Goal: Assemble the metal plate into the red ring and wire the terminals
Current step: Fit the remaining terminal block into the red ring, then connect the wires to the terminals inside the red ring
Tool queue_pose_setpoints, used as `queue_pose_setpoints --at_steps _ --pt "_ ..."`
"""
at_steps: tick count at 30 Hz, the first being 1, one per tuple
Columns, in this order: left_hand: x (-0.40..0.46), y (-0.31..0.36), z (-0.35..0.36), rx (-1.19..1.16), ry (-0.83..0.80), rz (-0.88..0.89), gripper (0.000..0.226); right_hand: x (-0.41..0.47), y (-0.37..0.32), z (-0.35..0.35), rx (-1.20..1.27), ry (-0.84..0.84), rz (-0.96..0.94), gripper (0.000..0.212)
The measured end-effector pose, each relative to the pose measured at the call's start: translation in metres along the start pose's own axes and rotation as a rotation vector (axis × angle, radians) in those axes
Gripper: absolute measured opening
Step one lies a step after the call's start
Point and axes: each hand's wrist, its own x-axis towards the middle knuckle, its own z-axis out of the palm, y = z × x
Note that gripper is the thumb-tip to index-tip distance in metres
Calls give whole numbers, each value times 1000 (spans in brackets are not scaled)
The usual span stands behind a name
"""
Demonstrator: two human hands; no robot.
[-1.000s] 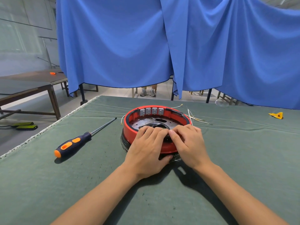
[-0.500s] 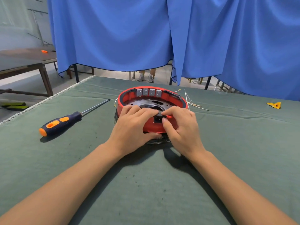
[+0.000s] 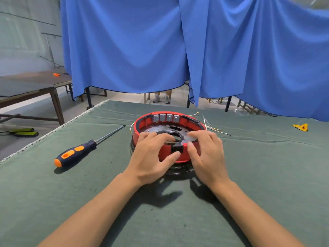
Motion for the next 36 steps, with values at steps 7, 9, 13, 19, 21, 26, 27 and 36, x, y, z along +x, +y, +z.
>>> queue_pose_setpoints --at_steps 7,9,13,19,21,26,27,36 --pt "12 -24 -35 -309 155 -377 34 0 20 -17 62 25 123 23" --pt "17 -26 -40 -114 59 -387 25 -1 16 -13 55 -15 102 22" --pt "30 6 -26 241 -41 -420 22 -2 10 -7 110 -36 152 20" --pt "43 59 13 204 -254 -271 34 -2 5 -13 309 162 296 9" --pt "43 52 9 171 -268 -171 46 -1 13 -17 264 225 354 11" --pt "47 12 -20 267 -419 -35 52 2 46 -15 63 1 509 9" --pt "48 7 -23 339 -425 -43 50 2 51 -13 53 -61 525 9" --pt "47 35 6 231 -305 -158 52 3 58 -9 43 -114 476 23"
